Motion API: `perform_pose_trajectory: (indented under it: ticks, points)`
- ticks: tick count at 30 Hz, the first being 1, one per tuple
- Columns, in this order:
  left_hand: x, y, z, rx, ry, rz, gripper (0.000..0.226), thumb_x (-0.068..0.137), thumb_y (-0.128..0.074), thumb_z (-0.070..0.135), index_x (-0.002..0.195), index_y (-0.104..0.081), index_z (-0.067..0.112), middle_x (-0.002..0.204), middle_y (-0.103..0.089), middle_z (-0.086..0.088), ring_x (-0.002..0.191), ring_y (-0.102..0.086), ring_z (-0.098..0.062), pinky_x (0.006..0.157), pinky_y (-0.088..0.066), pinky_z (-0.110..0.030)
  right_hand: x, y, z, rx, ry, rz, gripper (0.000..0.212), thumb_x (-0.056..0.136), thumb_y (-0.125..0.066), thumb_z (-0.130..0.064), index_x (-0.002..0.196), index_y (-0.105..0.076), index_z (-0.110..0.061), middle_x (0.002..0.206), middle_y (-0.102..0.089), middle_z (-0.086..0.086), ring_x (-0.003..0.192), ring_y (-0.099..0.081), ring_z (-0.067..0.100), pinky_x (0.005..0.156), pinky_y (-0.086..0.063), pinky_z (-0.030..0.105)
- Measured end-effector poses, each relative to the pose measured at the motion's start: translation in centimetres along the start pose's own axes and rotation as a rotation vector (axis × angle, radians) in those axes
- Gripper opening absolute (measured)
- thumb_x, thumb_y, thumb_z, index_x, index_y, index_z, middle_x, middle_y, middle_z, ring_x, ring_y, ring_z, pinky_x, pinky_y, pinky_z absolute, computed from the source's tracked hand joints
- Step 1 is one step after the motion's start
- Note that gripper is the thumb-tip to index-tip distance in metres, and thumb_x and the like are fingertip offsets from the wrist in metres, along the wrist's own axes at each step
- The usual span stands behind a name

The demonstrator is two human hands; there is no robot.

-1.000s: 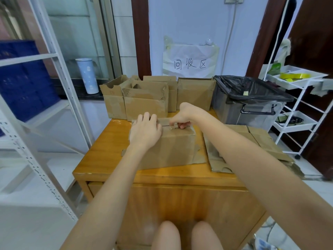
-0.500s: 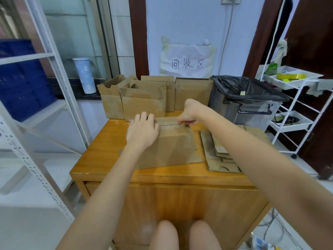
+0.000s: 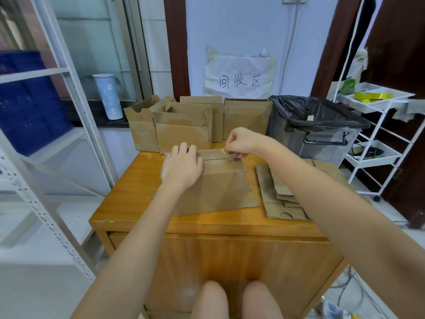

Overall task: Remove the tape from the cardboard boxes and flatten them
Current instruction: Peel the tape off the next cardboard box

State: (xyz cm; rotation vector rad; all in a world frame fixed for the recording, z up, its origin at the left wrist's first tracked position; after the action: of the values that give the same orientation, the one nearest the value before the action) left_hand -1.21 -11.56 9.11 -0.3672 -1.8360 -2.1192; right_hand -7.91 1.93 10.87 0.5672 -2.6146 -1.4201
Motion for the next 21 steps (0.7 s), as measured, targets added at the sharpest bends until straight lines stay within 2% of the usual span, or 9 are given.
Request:
perform_pose_trajectory:
  ticks: [4,7,9,11,13,16,21]
  points:
    - [0.1,-0.1,0.0,-0.001,0.002,-0.009,0.033,0.099,-0.029,0.029,0.117,-0.050,0.011,0.115,-0.049,-0.009,0.107,-0.044,-0.026,0.092,-0.040,-0.038,0.5,-0.1,1.3,-0.095,-0.056,0.023,0.028,0.086,-0.067,-0.033,0.081,-0.055,-0.009,0.071,-0.049,0.008,0.062,-0.045,0.017,0.056,-0.040,0.025]
    - [0.2,-0.1,0.0,0.003,-0.009,-0.016,0.032,0.100,-0.029,0.030,0.116,-0.050,0.011,0.114,-0.049,-0.008,0.107,-0.044,-0.026,0.091,-0.040,-0.038,0.7,-0.3,2.3,-0.092,-0.101,0.042,0.039,0.084,-0.067,-0.047,0.088,-0.054,-0.011,0.070,-0.056,0.001,0.064,-0.050,0.014,0.057,-0.039,0.025]
    - [0.2,-0.1,0.0,-0.005,-0.023,-0.017,0.032,0.100,-0.030,0.030,0.116,-0.050,0.012,0.112,-0.049,-0.006,0.106,-0.044,-0.025,0.091,-0.041,-0.037,0.7,-0.3,3.0,-0.089,-0.126,0.047,0.053,0.081,-0.066,-0.057,0.105,-0.047,-0.015,0.094,-0.057,0.005,0.076,-0.052,0.017,0.062,-0.042,0.027]
    - [0.3,0.0,-0.1,-0.015,-0.045,-0.021,0.031,0.100,-0.030,0.030,0.116,-0.051,0.012,0.106,-0.045,-0.002,0.103,-0.043,-0.022,0.087,-0.040,-0.036,0.5,-0.6,3.7,-0.068,-0.148,0.033,0.080,0.079,-0.063,-0.063,0.131,-0.042,-0.007,0.125,-0.048,0.011,0.100,-0.054,0.023,0.078,-0.051,0.034]
    - [0.4,0.0,-0.5,-0.028,-0.080,-0.033,0.031,0.100,-0.031,0.030,0.117,-0.052,0.013,0.101,-0.040,0.003,0.097,-0.040,-0.018,0.080,-0.038,-0.032,0.2,-1.2,4.2,0.038,-0.131,0.004,0.094,0.081,-0.061,-0.063,0.146,-0.027,-0.004,0.144,-0.037,0.011,0.118,-0.048,0.026,0.092,-0.050,0.038]
    - [0.4,0.1,-1.4,-0.087,-0.138,-0.077,0.032,0.101,-0.034,0.030,0.123,-0.054,0.017,0.103,-0.045,0.005,0.097,-0.041,-0.014,0.075,-0.037,-0.030,-0.5,-1.9,4.0,0.213,-0.047,-0.040,0.085,0.084,-0.058,-0.061,0.146,-0.031,-0.010,0.147,-0.036,0.005,0.127,-0.044,0.022,0.096,-0.049,0.035]
    - [0.2,0.8,-2.5,-0.201,-0.170,-0.131,0.031,0.101,-0.041,0.023,0.127,-0.058,0.022,0.125,-0.056,0.006,0.115,-0.048,-0.015,0.094,-0.041,-0.034,-0.7,-2.6,5.3,0.512,-0.037,-0.040,0.041,0.100,-0.044,-0.039,0.132,-0.053,-0.015,0.134,-0.055,0.003,0.112,-0.056,0.016,0.096,-0.050,0.034]
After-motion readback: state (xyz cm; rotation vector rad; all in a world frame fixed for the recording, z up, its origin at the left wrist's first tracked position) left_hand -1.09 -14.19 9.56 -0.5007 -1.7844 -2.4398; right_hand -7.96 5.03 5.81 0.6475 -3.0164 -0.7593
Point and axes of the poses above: each hand's wrist, its own x-axis towards the middle knuckle, its own y-axis out of the back of the hand, z = x × y, the point moved 10 cm from there along x, towards the middle knuckle
